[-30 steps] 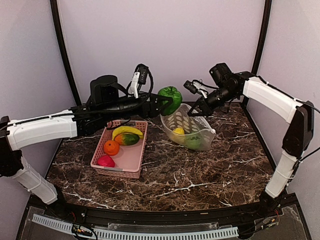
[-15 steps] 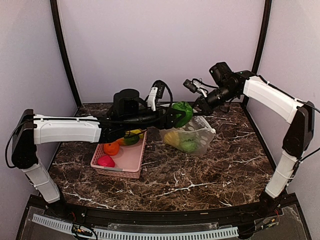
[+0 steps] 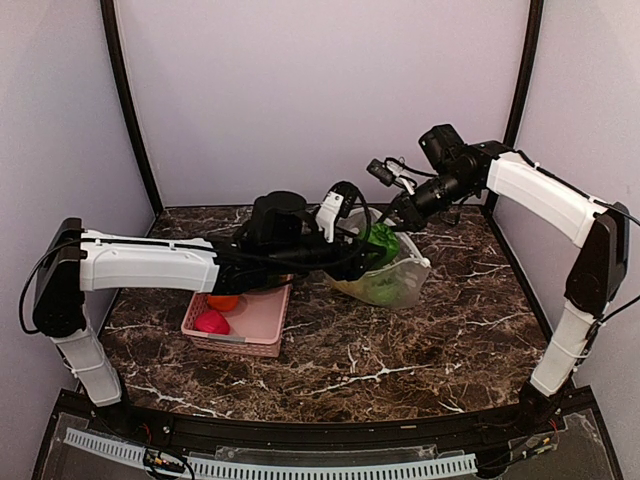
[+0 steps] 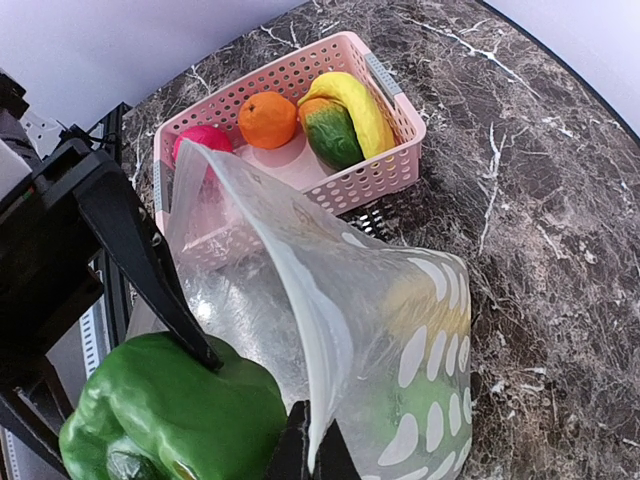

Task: Place the food in the zip-top bag and seal the zipper
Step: Place the fake vegetable in the zipper food storage bag, then pick up the fake fruit from the bin.

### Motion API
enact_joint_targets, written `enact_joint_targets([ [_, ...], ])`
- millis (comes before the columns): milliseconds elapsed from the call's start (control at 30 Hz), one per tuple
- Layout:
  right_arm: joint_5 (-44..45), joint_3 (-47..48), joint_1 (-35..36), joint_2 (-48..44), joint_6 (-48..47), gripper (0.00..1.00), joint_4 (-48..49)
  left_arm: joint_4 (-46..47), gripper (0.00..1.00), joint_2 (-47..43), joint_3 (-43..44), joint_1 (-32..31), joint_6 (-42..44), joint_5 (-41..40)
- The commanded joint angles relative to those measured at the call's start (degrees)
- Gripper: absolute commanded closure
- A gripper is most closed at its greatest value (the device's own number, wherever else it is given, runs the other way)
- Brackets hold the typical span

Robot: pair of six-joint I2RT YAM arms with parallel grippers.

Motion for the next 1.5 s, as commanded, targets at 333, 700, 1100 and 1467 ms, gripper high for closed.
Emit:
enact_joint_targets([
  [333,-1.4,1.8,0.6,-0.6,0.5,1.00,-0.1,-14.1,0.18,4.2,9.2,-0.9,7.0,-3.0],
  [700,-0.8,0.9,0.6,-0.6,0.2,1.00,0.2,-12.9,0.15,-3.0,9.0,-1.0,6.0,0.7],
  [1100,-0.5,0.4,0.6,-0.4,-0.3,1.00,0.3,-24.1,0.13,-18.3,1.7,-0.9,8.3,-17.0],
  [1467,-0.1,-1.0,0.6,-1.9,-0.7,1.00,0.6,-53.4,0.24,-21.4,-1.7,6.8,-4.2,-28.8],
])
